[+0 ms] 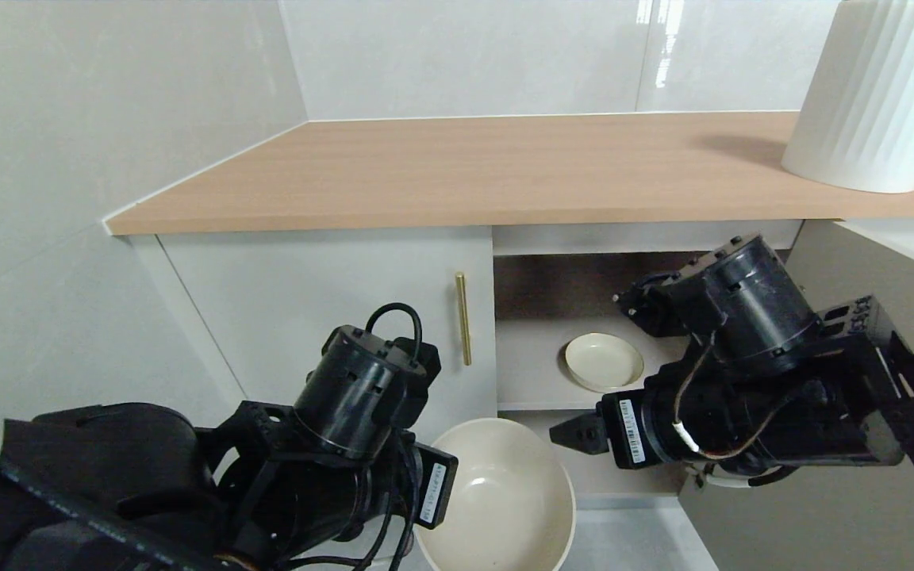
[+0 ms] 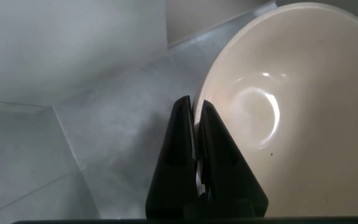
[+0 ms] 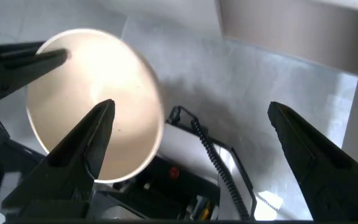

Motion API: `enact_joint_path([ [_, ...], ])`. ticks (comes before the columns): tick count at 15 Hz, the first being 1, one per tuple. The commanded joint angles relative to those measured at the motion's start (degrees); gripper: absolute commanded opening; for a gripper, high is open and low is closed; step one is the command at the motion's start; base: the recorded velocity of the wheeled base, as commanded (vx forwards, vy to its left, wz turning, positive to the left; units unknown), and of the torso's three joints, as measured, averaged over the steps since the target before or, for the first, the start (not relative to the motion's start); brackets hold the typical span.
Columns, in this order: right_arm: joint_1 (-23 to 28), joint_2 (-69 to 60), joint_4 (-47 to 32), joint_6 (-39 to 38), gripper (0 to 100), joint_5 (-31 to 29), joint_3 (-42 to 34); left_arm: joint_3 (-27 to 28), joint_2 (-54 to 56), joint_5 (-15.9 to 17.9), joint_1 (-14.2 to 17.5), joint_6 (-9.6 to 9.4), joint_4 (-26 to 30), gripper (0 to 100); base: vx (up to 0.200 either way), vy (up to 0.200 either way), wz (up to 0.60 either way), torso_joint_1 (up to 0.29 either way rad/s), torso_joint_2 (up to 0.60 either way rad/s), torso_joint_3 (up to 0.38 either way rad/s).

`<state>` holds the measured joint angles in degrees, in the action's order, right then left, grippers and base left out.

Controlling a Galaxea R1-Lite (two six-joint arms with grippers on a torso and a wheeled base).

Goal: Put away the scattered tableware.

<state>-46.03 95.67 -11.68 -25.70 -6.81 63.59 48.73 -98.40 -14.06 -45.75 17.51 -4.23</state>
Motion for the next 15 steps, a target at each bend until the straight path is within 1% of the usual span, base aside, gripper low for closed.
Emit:
enact_joint_path([
  [1,-1.87,3.47,-0.01,-0.23,100,-0.74,-0.39,0.05,-0.56,-0.01,-0.30,0.07,0.01,0,0.000,0.000,0.00,0.000,0.00,0.000],
  [4,-3.19,6.63,0.34,-1.20,100,-1.71,-0.39,0.05,-0.47,-0.09,-0.39,0.07,0.01,0,0.000,0.000,0.00,0.000,0.00,0.000],
  [8,-3.27,7.86,0.60,-1.64,100,-1.71,-0.30,-0.03,-0.47,-0.09,-0.39,0.07,0.01,0,0.000,0.000,0.00,0.000,0.00,0.000],
  [9,-3.27,8.21,1.22,-2.08,0,-1.71,-0.30,-0.03,-0.47,-0.18,-0.39,0.07,0.01,0,0.000,0.000,0.00,0.000,0.00,0.000],
  [15,-3.36,8.48,1.57,-2.34,0,-1.71,-0.30,-0.12,-0.39,-1.06,-0.39,0.07,0.01,0,0.000,0.000,0.00,0.000,0.00,0.000],
])
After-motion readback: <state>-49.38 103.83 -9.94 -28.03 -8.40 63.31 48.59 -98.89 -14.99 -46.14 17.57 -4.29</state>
